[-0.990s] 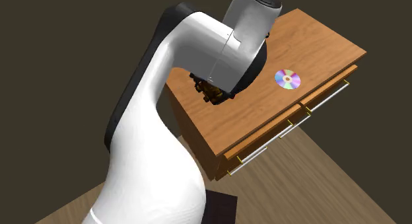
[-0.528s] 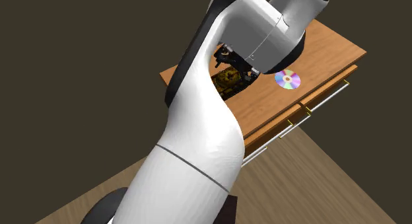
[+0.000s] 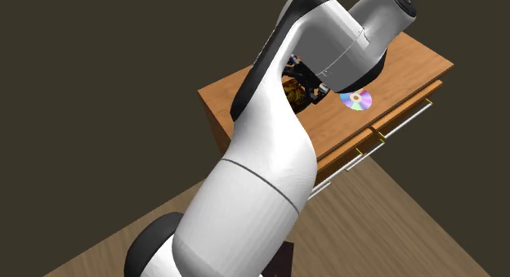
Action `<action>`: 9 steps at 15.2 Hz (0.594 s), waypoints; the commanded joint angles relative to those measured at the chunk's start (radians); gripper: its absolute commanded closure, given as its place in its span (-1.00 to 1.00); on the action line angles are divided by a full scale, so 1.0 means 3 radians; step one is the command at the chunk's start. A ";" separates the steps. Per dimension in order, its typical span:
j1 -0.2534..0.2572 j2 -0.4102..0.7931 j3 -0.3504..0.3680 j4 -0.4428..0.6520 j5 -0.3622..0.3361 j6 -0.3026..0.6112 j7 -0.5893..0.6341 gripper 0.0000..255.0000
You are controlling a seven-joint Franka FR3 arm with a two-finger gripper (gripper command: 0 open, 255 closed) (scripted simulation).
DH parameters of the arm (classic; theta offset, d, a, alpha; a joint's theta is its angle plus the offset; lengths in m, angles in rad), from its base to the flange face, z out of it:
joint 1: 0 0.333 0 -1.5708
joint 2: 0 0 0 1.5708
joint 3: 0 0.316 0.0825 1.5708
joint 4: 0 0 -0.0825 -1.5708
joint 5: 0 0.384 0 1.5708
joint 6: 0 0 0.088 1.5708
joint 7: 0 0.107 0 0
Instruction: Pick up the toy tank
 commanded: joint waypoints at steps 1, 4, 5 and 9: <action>0.0012 -0.0037 0.0002 -0.0146 -0.0006 0.0104 -0.0040 -1.00; 0.0014 -0.0050 0.0001 -0.0186 -0.0008 0.0130 -0.0052 1.00; 0.0017 -0.0055 0.0002 -0.0198 -0.0009 0.0137 -0.0052 1.00; 0.0020 -0.0064 0.0003 -0.0226 -0.0011 0.0155 -0.0057 1.00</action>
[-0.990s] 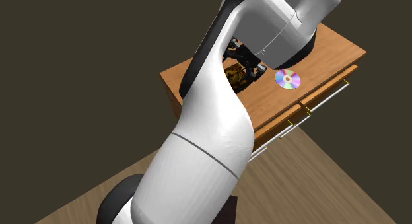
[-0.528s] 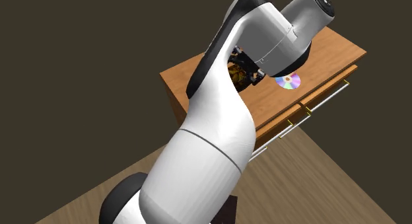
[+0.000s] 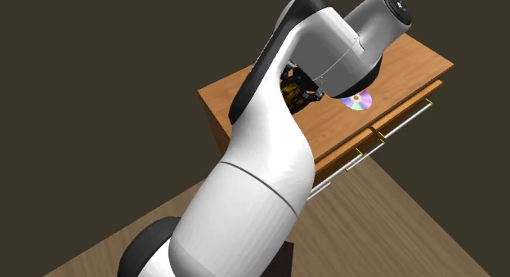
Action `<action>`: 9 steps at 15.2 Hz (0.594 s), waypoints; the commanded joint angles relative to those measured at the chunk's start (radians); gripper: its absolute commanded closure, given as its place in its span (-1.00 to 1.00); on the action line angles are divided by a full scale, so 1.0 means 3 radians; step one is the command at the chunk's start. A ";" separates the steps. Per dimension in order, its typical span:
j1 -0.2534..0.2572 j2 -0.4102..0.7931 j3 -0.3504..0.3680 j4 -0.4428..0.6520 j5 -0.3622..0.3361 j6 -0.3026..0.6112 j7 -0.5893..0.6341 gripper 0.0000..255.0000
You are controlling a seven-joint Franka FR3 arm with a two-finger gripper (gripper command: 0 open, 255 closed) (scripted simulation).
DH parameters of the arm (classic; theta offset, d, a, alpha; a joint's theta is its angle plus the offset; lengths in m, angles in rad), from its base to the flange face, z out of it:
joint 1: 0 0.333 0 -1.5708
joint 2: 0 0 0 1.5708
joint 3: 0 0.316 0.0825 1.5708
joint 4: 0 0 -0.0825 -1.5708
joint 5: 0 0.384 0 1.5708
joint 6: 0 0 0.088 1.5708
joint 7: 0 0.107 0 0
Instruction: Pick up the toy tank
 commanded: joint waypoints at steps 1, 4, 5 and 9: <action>0.0003 0.0018 0.0001 -0.0022 -0.0008 -0.0002 0.0004 1.00; -0.0007 0.0039 -0.0003 0.0017 -0.0003 -0.0024 0.0000 1.00; -0.0011 0.0051 -0.0004 0.0077 -0.0001 -0.0069 0.0018 1.00; -0.0035 0.0112 -0.0008 0.0337 0.0011 -0.0257 0.0090 1.00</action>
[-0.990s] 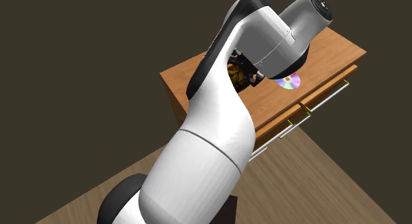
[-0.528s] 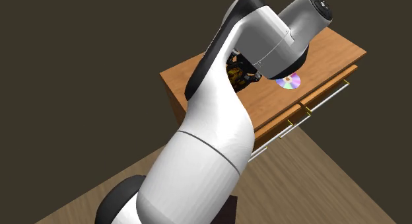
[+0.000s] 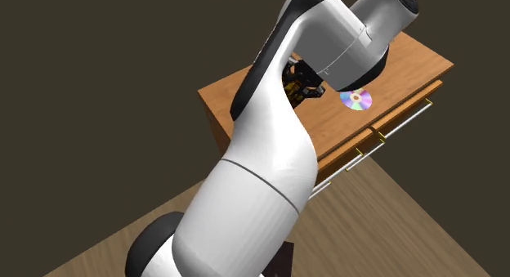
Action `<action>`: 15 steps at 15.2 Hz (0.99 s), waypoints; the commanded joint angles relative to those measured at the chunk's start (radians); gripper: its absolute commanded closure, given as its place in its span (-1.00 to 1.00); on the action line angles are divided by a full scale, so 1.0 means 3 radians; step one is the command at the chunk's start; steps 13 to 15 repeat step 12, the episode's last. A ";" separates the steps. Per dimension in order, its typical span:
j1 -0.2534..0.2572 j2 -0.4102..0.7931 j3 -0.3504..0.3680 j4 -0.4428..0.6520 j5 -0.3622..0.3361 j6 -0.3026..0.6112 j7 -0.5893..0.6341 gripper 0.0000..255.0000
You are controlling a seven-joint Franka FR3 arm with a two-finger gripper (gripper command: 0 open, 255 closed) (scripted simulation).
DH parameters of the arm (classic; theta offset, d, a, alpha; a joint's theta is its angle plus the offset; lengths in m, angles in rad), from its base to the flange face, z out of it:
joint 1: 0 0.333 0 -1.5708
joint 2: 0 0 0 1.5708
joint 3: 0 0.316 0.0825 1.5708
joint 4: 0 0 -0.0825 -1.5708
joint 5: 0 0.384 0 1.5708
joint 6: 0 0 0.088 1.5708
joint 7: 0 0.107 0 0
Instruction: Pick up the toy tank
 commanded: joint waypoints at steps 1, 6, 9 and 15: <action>-0.0014 0.0035 -0.0002 0.0149 0.0009 -0.0105 0.0042 1.00; -0.0057 0.0152 -0.0004 0.0539 0.0043 -0.0363 0.0140 1.00; -0.0091 0.0247 -0.0003 0.0815 0.0074 -0.0533 0.0206 1.00; -0.0108 0.0290 -0.0002 0.0932 0.0089 -0.0602 0.0233 1.00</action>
